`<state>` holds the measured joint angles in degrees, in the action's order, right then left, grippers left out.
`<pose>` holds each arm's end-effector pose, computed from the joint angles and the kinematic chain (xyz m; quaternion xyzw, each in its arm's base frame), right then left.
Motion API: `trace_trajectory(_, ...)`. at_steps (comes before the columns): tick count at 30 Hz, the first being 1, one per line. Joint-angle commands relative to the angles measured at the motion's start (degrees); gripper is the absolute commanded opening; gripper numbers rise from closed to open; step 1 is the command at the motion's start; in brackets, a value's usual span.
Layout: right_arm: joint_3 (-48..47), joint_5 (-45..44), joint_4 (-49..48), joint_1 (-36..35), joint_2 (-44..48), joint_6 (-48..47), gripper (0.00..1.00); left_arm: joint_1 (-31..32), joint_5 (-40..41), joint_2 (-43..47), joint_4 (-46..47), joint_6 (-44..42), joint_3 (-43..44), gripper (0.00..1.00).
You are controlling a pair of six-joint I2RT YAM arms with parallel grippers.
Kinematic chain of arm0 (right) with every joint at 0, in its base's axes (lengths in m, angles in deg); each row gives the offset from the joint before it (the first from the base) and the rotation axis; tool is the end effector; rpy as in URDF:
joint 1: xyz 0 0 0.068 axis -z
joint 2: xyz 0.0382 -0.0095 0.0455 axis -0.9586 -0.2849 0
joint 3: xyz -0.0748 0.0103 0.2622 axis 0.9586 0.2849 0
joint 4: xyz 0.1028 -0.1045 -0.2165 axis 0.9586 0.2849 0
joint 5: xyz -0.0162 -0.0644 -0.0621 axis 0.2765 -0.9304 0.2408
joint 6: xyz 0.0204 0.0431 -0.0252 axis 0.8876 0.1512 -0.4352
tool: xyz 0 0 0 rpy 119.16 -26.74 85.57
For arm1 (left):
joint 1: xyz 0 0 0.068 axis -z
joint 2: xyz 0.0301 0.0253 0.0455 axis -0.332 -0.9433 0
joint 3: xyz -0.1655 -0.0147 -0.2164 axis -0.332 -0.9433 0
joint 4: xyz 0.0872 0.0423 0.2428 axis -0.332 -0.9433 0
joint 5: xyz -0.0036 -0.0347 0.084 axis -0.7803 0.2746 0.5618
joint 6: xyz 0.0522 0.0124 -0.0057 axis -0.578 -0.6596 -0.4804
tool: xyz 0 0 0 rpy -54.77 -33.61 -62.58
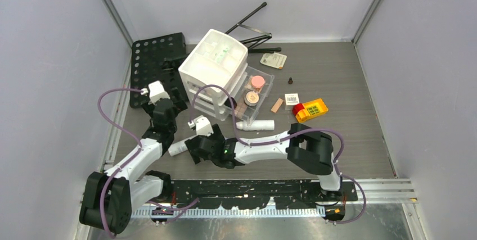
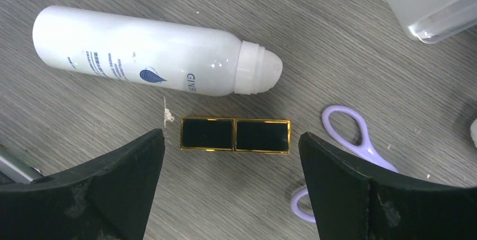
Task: Organize the makeup
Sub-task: Pick up the makeup from the center of the board.
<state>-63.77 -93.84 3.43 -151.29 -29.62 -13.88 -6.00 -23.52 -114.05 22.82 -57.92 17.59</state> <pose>0.1070 0.4114 0.1758 -0.2585 0.8601 0.1589 0.4102 0.2155 -0.0324 0.2126 -0.2090 0.7665 0.0381 0.6061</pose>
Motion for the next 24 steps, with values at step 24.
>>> trace_trajectory(24,-3.9,-3.5,0.6,0.0,-4.8,3.3,0.84,0.0,1.4,0.0,2.0,0.8,0.2,0.97)
